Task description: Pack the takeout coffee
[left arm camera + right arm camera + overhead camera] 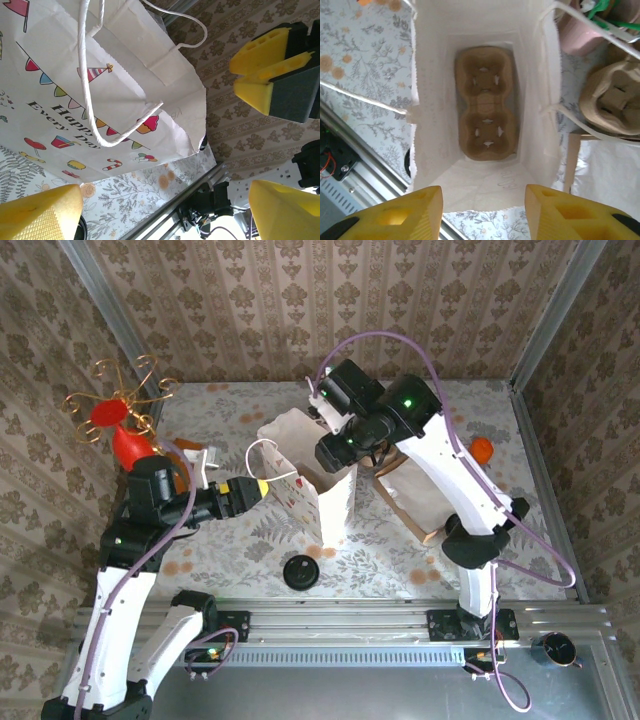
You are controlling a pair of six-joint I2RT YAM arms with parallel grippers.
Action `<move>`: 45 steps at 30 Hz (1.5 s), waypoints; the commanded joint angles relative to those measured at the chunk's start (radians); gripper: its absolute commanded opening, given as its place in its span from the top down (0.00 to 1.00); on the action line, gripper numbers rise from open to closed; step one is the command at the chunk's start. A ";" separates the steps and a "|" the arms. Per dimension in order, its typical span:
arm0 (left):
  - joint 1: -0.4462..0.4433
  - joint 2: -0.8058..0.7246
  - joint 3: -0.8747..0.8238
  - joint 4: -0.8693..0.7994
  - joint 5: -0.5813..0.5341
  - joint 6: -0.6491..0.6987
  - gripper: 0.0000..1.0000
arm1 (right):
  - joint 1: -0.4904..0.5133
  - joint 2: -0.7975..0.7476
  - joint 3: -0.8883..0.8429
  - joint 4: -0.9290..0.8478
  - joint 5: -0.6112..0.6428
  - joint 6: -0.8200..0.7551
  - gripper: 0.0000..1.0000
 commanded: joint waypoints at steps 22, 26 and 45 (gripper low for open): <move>0.012 -0.049 -0.064 0.043 0.005 0.057 0.10 | -0.629 -0.755 -1.084 0.150 0.054 0.120 0.00; 0.013 -0.057 -0.098 0.047 -0.005 0.076 0.08 | -0.702 -0.747 -1.176 0.149 0.062 0.103 0.00; 0.044 0.070 -0.021 0.115 0.069 0.080 0.07 | -0.804 -0.625 -1.316 0.222 -0.019 0.131 0.06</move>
